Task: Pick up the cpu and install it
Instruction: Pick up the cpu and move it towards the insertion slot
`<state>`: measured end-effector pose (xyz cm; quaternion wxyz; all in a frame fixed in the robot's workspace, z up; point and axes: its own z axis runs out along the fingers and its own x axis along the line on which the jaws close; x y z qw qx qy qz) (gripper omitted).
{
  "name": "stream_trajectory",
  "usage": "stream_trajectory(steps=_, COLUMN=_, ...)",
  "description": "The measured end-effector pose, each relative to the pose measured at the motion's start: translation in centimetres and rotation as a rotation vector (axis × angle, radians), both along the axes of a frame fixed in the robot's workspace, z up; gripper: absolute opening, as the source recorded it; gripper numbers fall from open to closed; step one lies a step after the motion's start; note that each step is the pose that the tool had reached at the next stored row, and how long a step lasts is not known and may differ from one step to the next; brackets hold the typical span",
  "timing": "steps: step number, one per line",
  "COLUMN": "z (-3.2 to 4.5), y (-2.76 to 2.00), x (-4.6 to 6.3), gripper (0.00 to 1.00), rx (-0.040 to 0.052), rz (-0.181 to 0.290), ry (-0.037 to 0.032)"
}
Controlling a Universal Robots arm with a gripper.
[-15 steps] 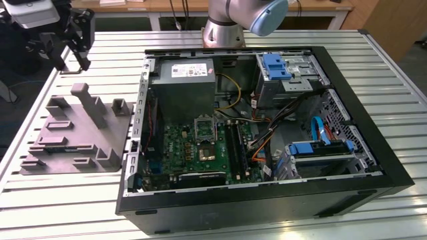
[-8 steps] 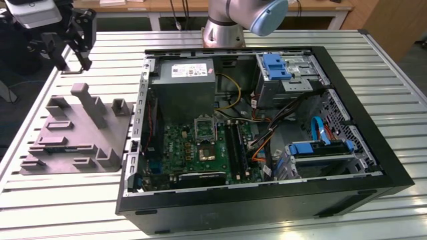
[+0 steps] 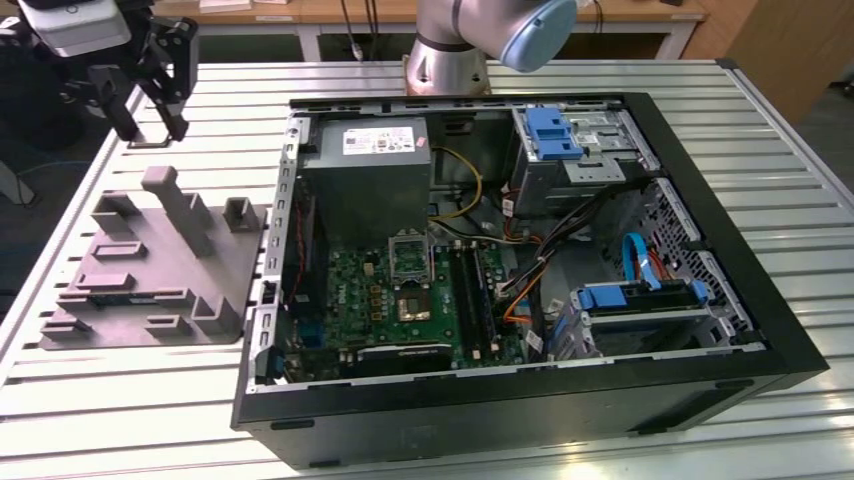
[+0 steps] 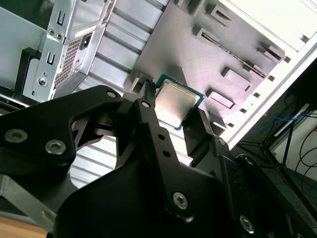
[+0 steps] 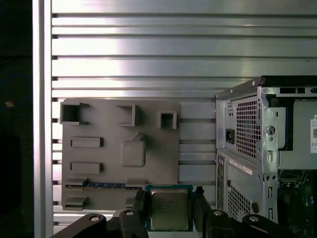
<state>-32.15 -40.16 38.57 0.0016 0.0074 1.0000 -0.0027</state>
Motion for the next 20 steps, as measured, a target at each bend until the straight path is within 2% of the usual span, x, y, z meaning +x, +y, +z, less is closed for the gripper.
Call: stream_trajectory(steps=20, z=0.0, y=0.0, x=0.78, gripper=0.47, rx=0.0, rz=0.0, ry=0.0)
